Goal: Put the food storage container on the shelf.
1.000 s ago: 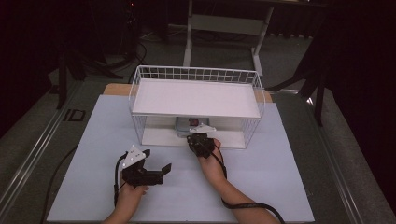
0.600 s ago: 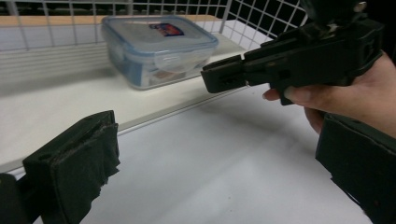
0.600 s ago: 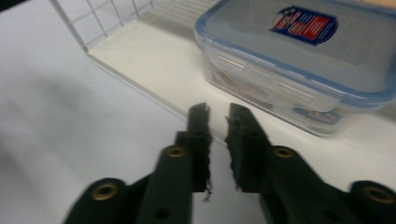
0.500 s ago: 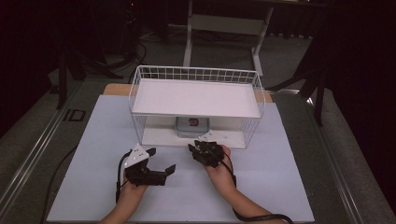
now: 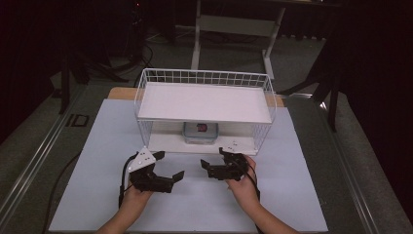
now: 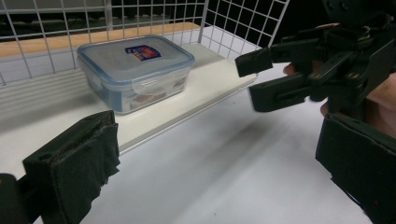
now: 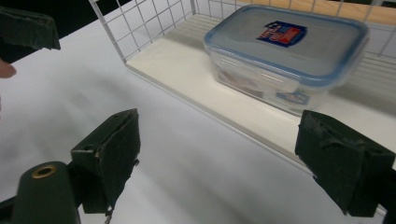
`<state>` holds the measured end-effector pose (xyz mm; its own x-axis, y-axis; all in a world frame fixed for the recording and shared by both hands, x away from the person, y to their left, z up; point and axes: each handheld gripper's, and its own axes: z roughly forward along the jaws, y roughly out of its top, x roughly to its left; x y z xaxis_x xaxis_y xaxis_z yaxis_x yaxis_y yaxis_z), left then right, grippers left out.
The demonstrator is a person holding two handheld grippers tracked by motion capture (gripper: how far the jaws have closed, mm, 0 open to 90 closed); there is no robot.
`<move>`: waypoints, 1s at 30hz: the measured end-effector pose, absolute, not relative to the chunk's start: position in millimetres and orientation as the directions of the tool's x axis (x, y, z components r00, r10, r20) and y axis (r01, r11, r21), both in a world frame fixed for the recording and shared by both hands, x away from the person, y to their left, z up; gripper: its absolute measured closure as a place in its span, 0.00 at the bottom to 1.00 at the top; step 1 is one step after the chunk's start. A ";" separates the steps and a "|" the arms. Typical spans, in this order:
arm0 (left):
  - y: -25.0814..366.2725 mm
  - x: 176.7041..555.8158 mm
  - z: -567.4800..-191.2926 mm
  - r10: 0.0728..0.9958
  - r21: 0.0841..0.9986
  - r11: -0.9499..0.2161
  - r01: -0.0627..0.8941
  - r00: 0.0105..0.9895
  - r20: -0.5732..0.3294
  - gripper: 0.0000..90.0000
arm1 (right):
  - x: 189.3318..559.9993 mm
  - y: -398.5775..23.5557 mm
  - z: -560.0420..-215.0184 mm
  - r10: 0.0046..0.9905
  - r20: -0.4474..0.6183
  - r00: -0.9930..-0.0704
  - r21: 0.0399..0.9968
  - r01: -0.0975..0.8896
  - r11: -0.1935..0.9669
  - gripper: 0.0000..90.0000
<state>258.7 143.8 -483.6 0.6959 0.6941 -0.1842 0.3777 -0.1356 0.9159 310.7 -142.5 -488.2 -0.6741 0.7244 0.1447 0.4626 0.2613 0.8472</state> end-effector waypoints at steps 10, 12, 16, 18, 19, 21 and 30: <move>158.5 251.3 -482.6 0.699 0.913 -0.145 0.382 0.692 -0.179 0.00 | 291.8 -173.4 -483.2 0.703 0.117 -0.702 0.852 0.435 0.292 0.17; 160.1 249.5 -483.2 0.698 0.911 -0.137 0.388 0.690 -0.189 0.00 | 288.1 -179.4 -482.3 0.705 0.109 -0.700 0.854 0.429 0.294 0.17; 162.5 246.1 -485.0 0.693 0.908 -0.143 0.394 0.695 -0.193 0.00 | 283.2 -191.4 -481.3 0.713 0.118 -0.691 0.857 0.434 0.279 0.17; 163.8 245.0 -486.2 0.695 0.903 -0.153 0.401 0.694 -0.190 0.00 | 281.9 -196.2 -481.5 0.717 0.116 -0.688 0.854 0.437 0.281 0.17; 164.8 244.3 -486.7 0.694 0.902 -0.153 0.403 0.694 -0.192 0.00 | 281.2 -198.8 -481.7 0.716 0.122 -0.687 0.854 0.440 0.277 0.17; 167.3 242.7 -487.8 0.695 0.900 -0.160 0.406 0.693 -0.190 0.00 | 279.4 -204.1 -481.6 0.719 0.115 -0.685 0.852 0.441 0.283 0.17; 179.7 233.9 -492.2 0.708 0.894 -0.151 0.422 0.677 -0.200 0.00 | 268.6 -228.0 -483.8 0.726 0.111 -0.678 0.847 0.447 0.288 0.17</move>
<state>233.9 179.7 -492.2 0.6773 0.7078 -0.2004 0.4222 -0.1510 0.8938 268.6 -228.0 -483.8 -0.6784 0.7263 0.1108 0.4465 0.2878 0.8472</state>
